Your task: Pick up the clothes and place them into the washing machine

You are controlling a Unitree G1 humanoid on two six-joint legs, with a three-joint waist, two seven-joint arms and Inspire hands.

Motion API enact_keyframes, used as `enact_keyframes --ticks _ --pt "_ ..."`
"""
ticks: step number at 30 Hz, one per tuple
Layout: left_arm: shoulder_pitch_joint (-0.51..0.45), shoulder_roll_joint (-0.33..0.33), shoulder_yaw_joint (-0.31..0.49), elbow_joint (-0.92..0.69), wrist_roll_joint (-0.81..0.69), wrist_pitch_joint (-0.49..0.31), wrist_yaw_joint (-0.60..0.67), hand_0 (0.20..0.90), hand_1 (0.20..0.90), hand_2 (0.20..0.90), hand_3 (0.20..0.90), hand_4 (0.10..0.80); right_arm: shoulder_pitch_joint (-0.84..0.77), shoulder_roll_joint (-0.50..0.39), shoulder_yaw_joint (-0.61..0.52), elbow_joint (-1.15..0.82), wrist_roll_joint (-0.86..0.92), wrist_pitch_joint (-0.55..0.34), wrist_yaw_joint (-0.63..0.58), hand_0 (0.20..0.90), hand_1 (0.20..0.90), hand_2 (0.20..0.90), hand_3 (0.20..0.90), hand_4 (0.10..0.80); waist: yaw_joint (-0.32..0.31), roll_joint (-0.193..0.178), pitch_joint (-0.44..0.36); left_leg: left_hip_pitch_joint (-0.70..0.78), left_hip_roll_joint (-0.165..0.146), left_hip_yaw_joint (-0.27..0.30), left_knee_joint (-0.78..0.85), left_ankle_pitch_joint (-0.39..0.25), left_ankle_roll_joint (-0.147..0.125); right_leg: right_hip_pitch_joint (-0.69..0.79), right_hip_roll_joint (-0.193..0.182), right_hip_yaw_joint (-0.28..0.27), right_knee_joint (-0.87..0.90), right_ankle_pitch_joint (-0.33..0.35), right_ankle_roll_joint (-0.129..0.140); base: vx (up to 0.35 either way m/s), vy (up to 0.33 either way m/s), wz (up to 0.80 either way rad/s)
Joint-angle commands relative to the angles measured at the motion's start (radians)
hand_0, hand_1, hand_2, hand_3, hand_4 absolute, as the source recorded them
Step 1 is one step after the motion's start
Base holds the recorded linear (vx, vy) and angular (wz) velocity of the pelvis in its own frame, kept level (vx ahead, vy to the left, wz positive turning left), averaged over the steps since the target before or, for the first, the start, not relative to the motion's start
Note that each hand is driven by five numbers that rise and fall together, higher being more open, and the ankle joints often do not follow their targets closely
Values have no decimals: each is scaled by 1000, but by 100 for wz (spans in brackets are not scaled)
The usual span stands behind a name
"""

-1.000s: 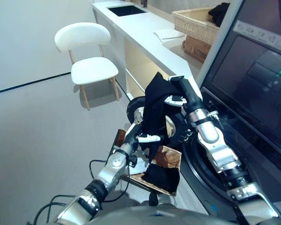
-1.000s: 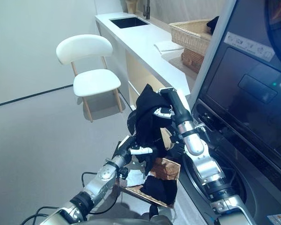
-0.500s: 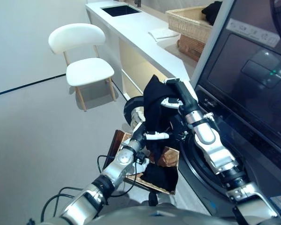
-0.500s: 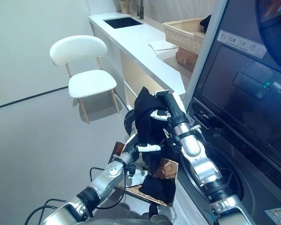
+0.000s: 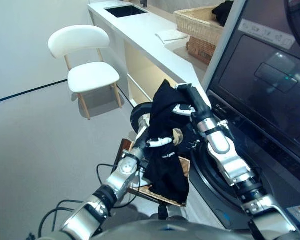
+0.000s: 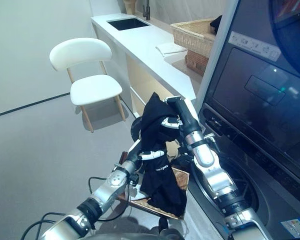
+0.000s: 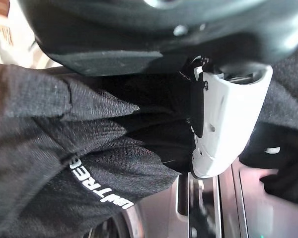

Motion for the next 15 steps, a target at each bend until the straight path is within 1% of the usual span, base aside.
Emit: enact_keyframes --ticks 1,2,4,7,8,10,11,13,15 --pt "-102 6 75 40 32 -99 25 200 200 200 200 300 -29 53 -153 -124 -10 -99 -39 900 900 900 900 800 26 -15 -102 -1 8 -23 -7 -2 -59 70 -2 -35 61 -120 51 0 0 0" --pt "-101 6 75 40 32 -99 25 200 200 200 200 300 -28 54 -153 -125 -10 -99 -39 900 900 900 900 800 25 -15 -103 -1 8 -23 -7 -2 -59 70 -2 -35 61 -120 51 0 0 0" --pt "-89 38 114 28 60 -104 29 200 200 200 200 300 8 55 -177 -127 -32 -100 -35 900 900 900 900 800 25 -10 -103 -1 8 -22 -7 -2 -59 68 -2 -34 62 -121 52 0 0 0" --pt "-80 60 130 15 81 -105 25 200 200 200 200 300 28 60 -187 -120 -39 -100 -30 900 900 900 900 800 24 -7 -103 1 8 -20 -7 -3 -59 70 -3 -34 63 -121 51 0 0 0" --pt "-76 78 151 4 100 -107 30 200 200 200 200 300 40 62 -197 -114 -47 -98 -27 900 900 900 900 800 24 -4 -103 2 7 -19 -7 -3 -58 70 -3 -34 62 -122 52 0 0 0" --pt "-69 92 173 -4 98 -111 34 200 200 200 200 300 53 63 -205 -107 -53 -99 -23 900 900 900 900 800 23 -2 -103 3 7 -18 -7 -4 -58 71 -3 -34 63 -122 51 2 -1 -2" --pt "-69 93 173 -4 98 -111 34 200 200 200 200 300 53 63 -205 -107 -53 -99 -23 900 900 900 900 800 23 -2 -103 3 7 -18 -7 -4 -58 71 -3 -34 63 -122 51 0 0 0" --pt "-65 118 199 -29 113 -114 36 200 200 200 200 300 75 64 -217 -104 -69 -94 -14 900 900 900 900 800 22 3 -103 3 7 -18 -7 -4 -59 71 -3 -34 63 -122 52 0 0 0" --pt "-69 126 202 -39 123 -113 35 200 200 200 200 300 79 60 -220 -98 -75 -94 -13 900 900 900 900 800 23 4 -103 3 7 -18 -7 -4 -59 71 -3 -35 62 -122 52 0 0 0"
